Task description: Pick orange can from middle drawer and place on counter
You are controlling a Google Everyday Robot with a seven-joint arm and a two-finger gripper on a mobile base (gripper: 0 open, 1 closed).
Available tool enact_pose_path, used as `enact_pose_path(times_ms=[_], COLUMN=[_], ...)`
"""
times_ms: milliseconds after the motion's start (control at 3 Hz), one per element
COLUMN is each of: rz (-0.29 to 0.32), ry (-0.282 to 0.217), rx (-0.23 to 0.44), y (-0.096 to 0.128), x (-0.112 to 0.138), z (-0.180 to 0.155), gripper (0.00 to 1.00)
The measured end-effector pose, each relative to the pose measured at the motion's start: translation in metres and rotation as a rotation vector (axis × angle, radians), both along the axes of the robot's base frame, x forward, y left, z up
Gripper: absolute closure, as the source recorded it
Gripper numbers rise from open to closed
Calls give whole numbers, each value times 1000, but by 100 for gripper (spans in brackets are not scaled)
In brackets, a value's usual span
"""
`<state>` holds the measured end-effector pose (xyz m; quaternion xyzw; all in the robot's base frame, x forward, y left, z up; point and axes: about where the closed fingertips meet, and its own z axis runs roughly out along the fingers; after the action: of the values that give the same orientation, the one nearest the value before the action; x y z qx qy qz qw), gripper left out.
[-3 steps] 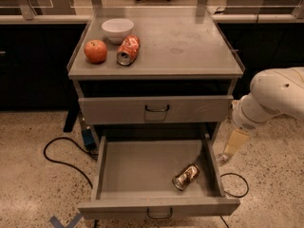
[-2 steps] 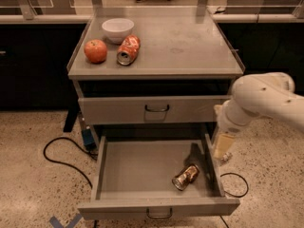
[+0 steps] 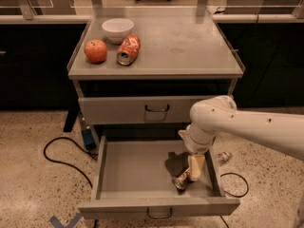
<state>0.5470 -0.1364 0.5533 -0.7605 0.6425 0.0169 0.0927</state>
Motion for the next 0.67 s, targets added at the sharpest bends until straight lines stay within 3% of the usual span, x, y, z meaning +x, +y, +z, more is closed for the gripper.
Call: enact_pose_path(times_ms=[333,667], rz=[-5,-38], ry=[13,87], rx=[9,59], y=[-2,-12], x=[0,-2], z=[-7,-51], gripper=[0,0])
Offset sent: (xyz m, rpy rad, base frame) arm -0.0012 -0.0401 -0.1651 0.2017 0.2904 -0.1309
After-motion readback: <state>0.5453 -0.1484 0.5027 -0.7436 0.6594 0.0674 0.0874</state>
